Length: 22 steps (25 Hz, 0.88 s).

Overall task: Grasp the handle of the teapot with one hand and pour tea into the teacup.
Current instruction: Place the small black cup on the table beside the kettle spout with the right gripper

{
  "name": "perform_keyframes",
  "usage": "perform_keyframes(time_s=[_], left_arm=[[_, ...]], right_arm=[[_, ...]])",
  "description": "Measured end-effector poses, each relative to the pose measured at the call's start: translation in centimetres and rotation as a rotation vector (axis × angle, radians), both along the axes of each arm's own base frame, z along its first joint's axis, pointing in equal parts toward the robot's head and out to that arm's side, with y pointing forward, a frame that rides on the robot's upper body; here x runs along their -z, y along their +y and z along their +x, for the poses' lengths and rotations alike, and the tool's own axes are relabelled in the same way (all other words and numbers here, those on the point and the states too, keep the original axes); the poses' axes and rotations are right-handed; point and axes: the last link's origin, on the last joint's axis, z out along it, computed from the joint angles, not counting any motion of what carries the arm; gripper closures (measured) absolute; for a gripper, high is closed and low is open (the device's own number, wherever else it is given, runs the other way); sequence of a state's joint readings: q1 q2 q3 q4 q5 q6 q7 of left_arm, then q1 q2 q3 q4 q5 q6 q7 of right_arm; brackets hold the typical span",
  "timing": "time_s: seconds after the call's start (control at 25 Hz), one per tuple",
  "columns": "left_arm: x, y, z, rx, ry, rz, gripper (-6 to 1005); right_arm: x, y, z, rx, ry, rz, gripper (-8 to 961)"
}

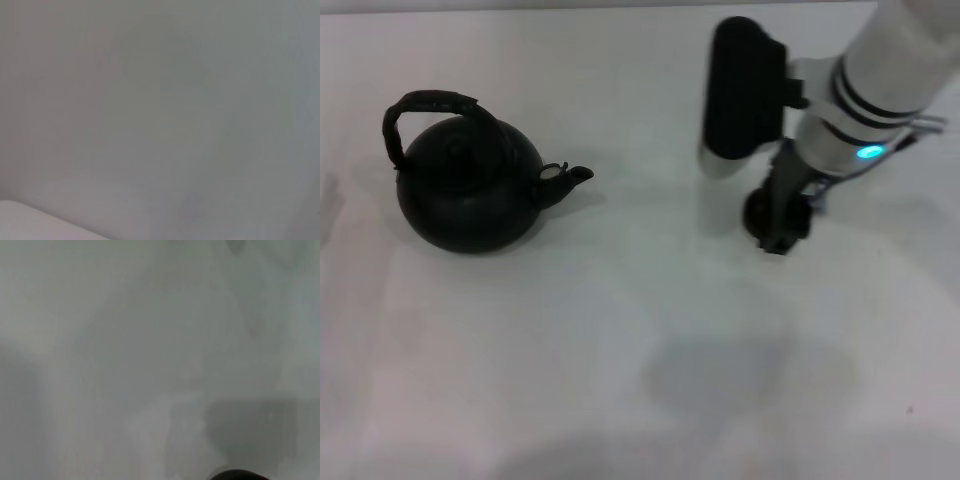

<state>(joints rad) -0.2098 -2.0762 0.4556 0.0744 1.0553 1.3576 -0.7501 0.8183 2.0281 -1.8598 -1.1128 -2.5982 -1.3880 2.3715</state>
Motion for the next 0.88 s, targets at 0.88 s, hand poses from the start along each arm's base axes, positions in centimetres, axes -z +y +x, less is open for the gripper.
perform_keyframes(time_s=[0.88], left_arm=[[0.4, 2.7, 1.2, 0.026, -0.004, -0.018, 113]], right_arm=[[4.4, 0.5, -4.5, -0.119, 0.053, -0.108, 178]])
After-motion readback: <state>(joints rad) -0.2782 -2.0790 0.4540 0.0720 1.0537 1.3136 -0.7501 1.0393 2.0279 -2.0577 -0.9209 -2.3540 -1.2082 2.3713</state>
